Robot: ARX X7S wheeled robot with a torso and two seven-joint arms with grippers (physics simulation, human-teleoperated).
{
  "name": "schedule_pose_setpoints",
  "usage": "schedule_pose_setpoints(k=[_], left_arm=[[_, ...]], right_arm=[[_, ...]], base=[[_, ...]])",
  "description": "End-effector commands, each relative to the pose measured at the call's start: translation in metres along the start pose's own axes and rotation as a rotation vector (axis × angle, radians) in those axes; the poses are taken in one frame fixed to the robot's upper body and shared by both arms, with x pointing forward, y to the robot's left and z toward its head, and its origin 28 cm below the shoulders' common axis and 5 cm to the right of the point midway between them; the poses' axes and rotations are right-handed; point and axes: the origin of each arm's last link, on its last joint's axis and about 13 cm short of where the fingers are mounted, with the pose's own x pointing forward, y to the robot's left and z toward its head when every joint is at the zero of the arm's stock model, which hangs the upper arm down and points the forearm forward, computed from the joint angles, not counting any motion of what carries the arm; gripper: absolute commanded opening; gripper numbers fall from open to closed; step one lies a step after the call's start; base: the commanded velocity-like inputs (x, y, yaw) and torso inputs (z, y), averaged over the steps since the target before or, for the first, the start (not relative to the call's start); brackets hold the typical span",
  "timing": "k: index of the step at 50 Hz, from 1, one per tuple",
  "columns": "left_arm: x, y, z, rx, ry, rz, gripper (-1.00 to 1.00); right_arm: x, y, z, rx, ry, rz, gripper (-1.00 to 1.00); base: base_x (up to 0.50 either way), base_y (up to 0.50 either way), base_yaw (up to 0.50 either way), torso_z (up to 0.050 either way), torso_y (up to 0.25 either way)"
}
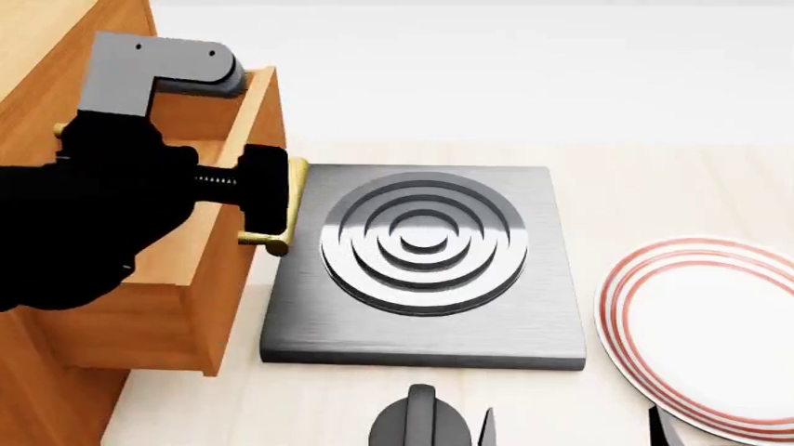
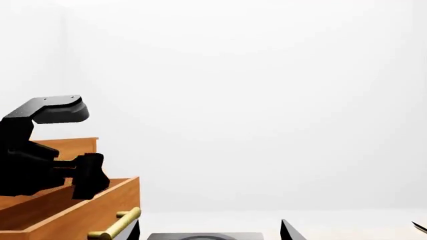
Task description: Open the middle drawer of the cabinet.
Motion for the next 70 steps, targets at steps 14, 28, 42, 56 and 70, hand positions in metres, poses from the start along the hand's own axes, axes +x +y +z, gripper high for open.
schedule_pose_setpoints(k=[14,28,42,56,70], left_arm=[[0.004,0.001,-0.004,-0.095,0.075,-0.036,1.00],[0.007,0.003,-0.016,-0.013,0.128,-0.026,1.00],[0.010,0.007,-0.022,-0.072,0.147,-0.007,1.00],[0.011,-0.003,-0.030,-0.087,0.162,-0.073,1.00],[0.011,-0.013,-0.030,-0.077,0.153,-0.121,1.00]], right_arm=[[0.000,0.000,-0.001,-0.003,0.003,-0.002,1.00],[0.000,0.001,-0.001,-0.005,0.005,0.002,1.00],[0.000,0.001,-0.001,-0.006,0.008,0.005,1.00],[0.000,0.001,-0.002,-0.006,0.012,0.007,1.00],[0.001,0.001,-0.003,-0.007,0.012,0.006,1.00]], base=[[0.00,0.00,0.00,0.000,0.000],[0.00,0.00,0.00,0.000,0.000],[0.00,0.00,0.00,0.000,0.000],[0.00,0.00,0.00,0.000,0.000],[0.00,0.00,0.00,-0.001,0.000]])
